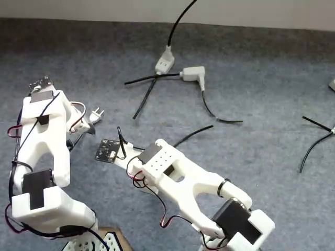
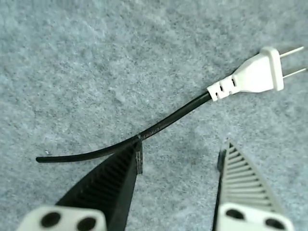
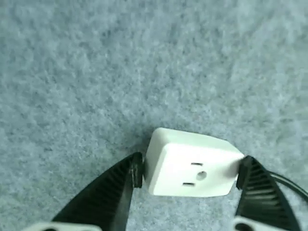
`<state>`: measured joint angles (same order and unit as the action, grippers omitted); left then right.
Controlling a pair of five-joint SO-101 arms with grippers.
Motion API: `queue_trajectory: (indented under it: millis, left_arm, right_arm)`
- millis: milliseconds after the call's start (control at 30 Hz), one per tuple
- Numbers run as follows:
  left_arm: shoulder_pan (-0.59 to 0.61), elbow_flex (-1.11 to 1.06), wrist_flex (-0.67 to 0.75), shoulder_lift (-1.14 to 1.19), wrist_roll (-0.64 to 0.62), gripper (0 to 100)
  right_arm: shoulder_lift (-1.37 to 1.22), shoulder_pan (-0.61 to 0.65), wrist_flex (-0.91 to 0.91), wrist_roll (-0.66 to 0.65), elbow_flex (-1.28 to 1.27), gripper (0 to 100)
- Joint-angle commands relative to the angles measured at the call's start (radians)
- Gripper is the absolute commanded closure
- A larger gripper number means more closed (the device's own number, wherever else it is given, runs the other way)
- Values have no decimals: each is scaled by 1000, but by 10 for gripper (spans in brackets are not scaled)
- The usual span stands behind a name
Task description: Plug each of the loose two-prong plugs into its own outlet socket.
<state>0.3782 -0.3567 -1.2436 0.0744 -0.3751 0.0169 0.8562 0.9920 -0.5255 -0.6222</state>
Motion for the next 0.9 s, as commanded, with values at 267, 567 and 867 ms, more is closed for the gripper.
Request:
queue_trajectory:
  millis: [267,567,867]
  left_arm:
    - [-1,4,6,-5,-9,741]
    - [-10,4,9,-5,-9,741]
    - [-10,4,9,-5,-9,741]
  right_arm:
    - [4,-196,-70,-132,127,692]
    - [10,-302,84,-86,312,692]
    - [1,-328,79,-77,352,692]
